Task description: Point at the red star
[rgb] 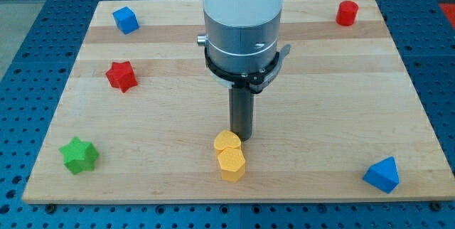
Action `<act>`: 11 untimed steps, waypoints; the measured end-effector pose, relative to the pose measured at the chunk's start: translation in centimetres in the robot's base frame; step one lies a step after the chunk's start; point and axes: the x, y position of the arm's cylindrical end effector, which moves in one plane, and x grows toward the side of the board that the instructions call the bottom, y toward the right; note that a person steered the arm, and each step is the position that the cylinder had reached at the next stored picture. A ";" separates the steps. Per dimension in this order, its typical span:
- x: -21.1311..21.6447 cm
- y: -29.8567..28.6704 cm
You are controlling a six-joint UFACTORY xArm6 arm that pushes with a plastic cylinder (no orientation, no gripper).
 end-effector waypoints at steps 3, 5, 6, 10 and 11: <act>-9.8 -2.8; -19.4 -10.4; -22.2 -15.6; -21.2 -25.7; -18.0 -27.9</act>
